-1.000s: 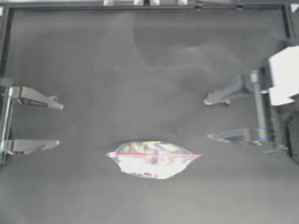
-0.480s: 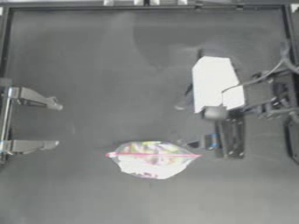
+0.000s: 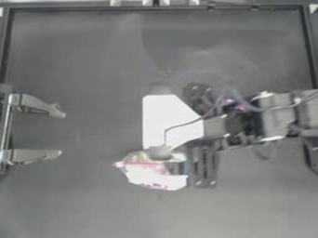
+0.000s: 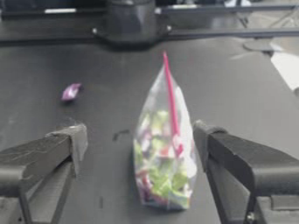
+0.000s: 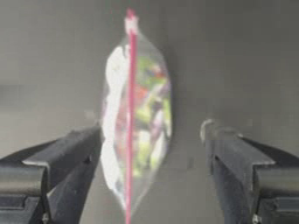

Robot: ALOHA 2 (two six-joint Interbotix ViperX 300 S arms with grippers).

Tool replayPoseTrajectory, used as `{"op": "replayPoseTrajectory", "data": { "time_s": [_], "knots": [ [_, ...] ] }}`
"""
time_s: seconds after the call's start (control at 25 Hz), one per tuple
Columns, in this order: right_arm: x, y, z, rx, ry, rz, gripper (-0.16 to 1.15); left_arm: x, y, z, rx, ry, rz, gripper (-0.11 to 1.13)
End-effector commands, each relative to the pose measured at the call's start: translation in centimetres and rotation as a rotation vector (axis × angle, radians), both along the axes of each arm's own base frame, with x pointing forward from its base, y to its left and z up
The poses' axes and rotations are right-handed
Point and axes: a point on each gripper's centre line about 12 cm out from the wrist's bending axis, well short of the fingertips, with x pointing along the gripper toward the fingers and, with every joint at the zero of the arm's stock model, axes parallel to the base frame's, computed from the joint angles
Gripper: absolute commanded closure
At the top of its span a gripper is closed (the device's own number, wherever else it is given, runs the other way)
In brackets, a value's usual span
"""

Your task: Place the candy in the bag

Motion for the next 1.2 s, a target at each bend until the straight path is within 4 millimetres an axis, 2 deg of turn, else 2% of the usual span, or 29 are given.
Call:
{"op": "replayPoseTrajectory", "data": {
  "time_s": [0.04,0.36,1.2],
  "knots": [
    [1.1,0.6,1.4,0.002,-0.042,0.01,0.02,-0.1,0.0,0.5,0.0,-0.02,0.0,0.01],
    [3.7,1.4,-0.2,0.005,-0.023,0.009,0.02,-0.5,0.0,0.1,-0.002,-0.02,0.0,0.01],
    [7.8,1.3,-3.6,-0.042,0.023,0.011,0.02,-0.4,0.0,-0.4,-0.002,-0.003,0.0,0.01]
  ]
}}
